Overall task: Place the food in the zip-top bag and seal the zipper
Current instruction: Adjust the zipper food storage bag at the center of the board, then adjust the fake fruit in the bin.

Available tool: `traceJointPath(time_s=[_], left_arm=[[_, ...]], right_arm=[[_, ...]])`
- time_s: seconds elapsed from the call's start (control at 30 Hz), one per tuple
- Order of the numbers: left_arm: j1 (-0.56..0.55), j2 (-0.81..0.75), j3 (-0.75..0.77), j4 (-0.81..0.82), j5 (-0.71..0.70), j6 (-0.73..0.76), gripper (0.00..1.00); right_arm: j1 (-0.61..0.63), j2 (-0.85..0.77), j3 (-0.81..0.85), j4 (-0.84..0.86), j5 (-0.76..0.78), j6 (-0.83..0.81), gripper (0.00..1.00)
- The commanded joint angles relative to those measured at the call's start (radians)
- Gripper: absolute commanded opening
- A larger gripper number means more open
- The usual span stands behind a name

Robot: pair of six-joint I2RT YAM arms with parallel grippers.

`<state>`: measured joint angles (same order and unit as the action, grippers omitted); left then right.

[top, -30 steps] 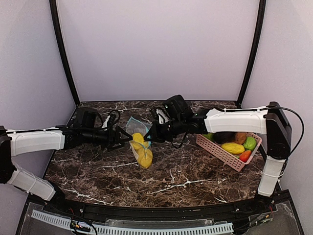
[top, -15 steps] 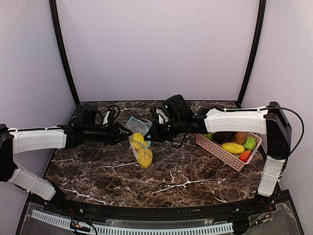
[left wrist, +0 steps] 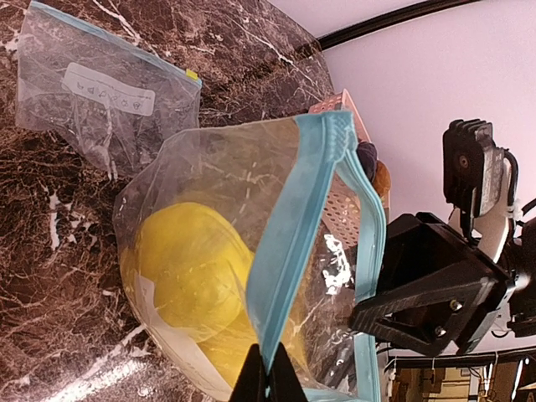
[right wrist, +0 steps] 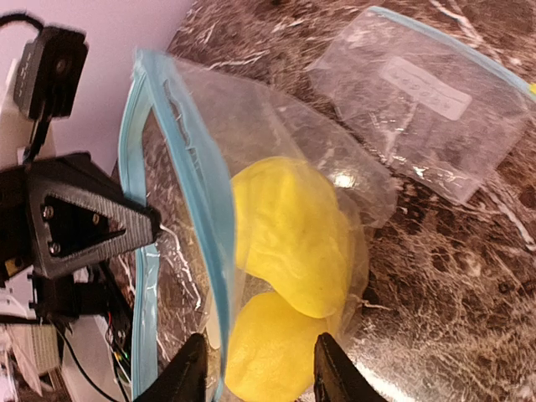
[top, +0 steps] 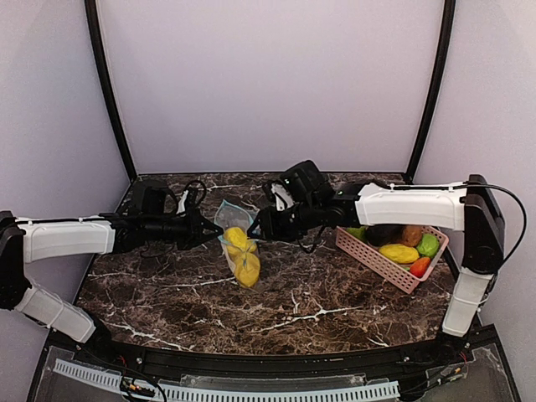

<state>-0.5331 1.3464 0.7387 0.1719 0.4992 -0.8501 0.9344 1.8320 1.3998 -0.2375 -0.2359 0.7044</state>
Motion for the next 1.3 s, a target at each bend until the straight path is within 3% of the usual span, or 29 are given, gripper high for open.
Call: traceJointPath(time_s=[0.0, 0.2, 0.53, 0.9, 1.27], left_arm=[[-0.002, -0.029, 0.029, -0.062, -0.026, 0.049, 0.01], [0.004, -0.032, 0.033, -0.085, -0.021, 0.073, 0.01], [0.007, -0.033, 0.036, -0.103, -0.024, 0.100, 0.01], [0.007, -0.021, 0.045, -0.111, -0.003, 0.119, 0.01], [0.007, -0.029, 0.048, -0.135, -0.005, 0.136, 0.01]], right_arm=[[0.000, -0.119, -0.004, -0.151, 0.184, -0.110, 0.57], [-0.064, -0.233, -0.051, -0.361, 0.375, -0.158, 0.74], [-0.300, -0.501, -0.342, -0.504, 0.469, 0.017, 0.76], [-0.614, -0.673, -0.573, -0.467, 0.478, 0.086, 0.73], [-0.741, -0.634, -0.678, -0.290, 0.441, 0.143, 0.70]])
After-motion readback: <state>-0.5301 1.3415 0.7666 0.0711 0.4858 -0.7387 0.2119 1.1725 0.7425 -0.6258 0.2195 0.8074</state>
